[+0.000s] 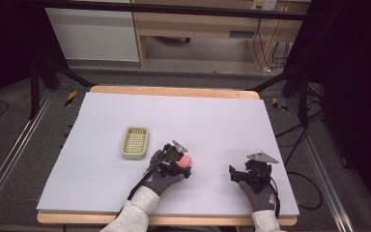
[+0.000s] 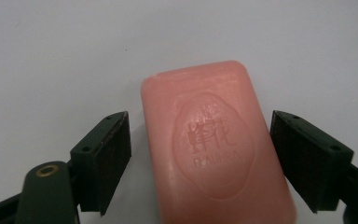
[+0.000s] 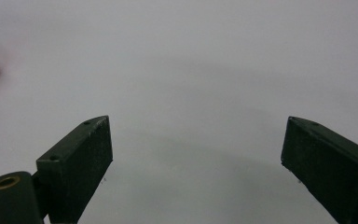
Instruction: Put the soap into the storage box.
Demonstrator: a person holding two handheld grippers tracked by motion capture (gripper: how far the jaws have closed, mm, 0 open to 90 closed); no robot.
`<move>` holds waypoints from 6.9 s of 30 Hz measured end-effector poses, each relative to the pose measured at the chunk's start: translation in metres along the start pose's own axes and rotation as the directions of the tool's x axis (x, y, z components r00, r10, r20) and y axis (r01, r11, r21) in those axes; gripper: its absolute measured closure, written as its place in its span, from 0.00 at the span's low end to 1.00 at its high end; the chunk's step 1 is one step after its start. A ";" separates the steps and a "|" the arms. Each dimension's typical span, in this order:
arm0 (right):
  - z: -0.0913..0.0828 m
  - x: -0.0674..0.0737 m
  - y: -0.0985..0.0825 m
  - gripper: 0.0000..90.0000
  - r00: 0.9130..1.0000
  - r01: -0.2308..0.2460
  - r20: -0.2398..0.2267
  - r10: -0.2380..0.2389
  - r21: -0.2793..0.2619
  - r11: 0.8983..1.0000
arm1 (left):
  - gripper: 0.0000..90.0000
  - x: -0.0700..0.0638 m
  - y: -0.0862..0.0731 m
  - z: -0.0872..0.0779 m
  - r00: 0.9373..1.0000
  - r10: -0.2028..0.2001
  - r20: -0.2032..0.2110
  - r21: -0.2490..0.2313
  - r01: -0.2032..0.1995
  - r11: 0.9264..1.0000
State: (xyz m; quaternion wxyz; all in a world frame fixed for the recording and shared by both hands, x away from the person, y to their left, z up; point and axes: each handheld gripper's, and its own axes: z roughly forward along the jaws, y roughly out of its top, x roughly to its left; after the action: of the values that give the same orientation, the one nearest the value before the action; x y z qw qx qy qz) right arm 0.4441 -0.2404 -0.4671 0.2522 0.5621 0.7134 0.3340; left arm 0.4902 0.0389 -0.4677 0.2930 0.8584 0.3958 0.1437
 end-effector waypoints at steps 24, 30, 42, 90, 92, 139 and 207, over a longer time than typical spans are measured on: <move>0.001 0.000 0.000 0.10 1.000 0.003 0.006 -0.003 0.005 1.000 | 0.41 -0.001 0.005 0.001 1.000 -0.021 0.000 0.050 0.021 0.999; 0.001 0.000 0.000 0.10 1.000 0.002 0.007 -0.002 0.007 1.000 | 0.42 0.000 0.005 0.001 1.000 -0.021 0.001 0.052 0.021 0.998; 0.001 0.000 0.000 0.10 1.000 0.004 0.011 -0.005 0.006 1.000 | 0.42 0.003 0.005 -0.008 1.000 -0.006 0.009 0.051 0.006 0.999; 0.000 0.001 0.000 0.09 1.000 0.008 0.023 -0.008 0.004 1.000 | 0.42 0.085 -0.010 -0.082 0.990 -0.130 -0.058 -0.053 0.127 0.990; 0.001 0.001 0.000 0.09 1.000 0.013 0.023 -0.013 0.005 1.000 | 0.42 0.089 -0.011 -0.083 0.988 -0.138 -0.064 -0.055 0.134 0.989; 0.002 0.001 0.000 0.09 1.000 0.016 0.020 -0.016 0.010 1.000 | 0.42 0.151 -0.015 -0.067 0.951 -0.274 -0.143 -0.067 0.267 0.961; 0.002 0.003 0.000 0.09 1.000 0.013 0.023 -0.013 0.009 1.000 | 0.36 0.146 -0.017 -0.059 0.951 -0.257 -0.175 -0.087 0.245 0.966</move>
State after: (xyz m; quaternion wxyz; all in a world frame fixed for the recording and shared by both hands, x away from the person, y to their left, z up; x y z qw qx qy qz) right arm 0.4450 -0.2375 -0.4677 0.2602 0.5624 0.7155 0.3225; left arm 0.5463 0.1824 -0.4293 0.2982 0.7742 0.5223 0.1970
